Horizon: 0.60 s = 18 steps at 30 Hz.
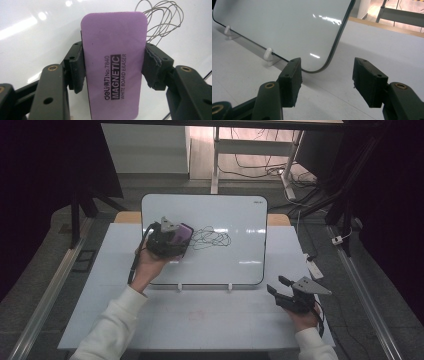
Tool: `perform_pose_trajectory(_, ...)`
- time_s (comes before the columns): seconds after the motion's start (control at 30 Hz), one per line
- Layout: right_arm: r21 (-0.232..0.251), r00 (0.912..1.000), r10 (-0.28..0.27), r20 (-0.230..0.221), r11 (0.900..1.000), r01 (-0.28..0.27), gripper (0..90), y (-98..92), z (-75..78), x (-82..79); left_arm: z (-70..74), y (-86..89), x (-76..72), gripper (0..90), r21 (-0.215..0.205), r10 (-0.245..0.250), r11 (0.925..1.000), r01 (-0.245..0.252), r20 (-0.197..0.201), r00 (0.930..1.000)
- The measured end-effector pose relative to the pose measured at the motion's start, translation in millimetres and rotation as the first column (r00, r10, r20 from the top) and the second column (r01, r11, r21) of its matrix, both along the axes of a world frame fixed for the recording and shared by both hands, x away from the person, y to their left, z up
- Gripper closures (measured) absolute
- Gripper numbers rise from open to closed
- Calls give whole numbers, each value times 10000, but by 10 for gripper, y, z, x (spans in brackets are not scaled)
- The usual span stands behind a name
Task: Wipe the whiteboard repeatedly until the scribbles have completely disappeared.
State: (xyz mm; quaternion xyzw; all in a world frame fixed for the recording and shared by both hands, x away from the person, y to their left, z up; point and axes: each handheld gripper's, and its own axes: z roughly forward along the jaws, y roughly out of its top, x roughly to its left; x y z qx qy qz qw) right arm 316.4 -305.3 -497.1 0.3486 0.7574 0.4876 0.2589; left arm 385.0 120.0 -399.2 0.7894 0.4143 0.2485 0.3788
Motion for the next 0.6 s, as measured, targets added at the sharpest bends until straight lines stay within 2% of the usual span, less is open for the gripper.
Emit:
perform_pose_trajectory(0.23,-37,10000,26,31,10000,-26,404,3,-3,-5,-43,-231,93,413,26,-276,9996,276,-56,9996)
perform_pose_trajectory(0.37,-48,10000,14,58,10000,-14,405,7,-5,-5,-49,-432,118,413,83,-609,9981,609,-16,9981)
perform_pose_trajectory(0.47,-62,10000,7,71,10000,-7,405,7,-3,-7,-45,-549,126,413,309,-805,9963,804,19,9968)
perform_pose_trajectory(0.5,-62,10000,6,84,10000,-6,405,5,-2,-9,-41,-549,125,413,360,-823,9960,822,18,9966)
perform_pose_trajectory(0.53,-48,10000,24,90,10000,-24,404,3,-1,-9,-36,-521,123,413,225,-867,9960,868,-22,9962)
perform_pose_trajectory(0.57,-40,10000,19,79,10000,-19,404,-1,-1,-9,-28,-474,119,414,102,-788,9968,789,-30,9969)
perform_pose_trajectory(0.6,-63,10000,-9,69,10000,9,404,-6,-3,-10,-19,-413,112,413,154,-595,9981,594,61,9982)
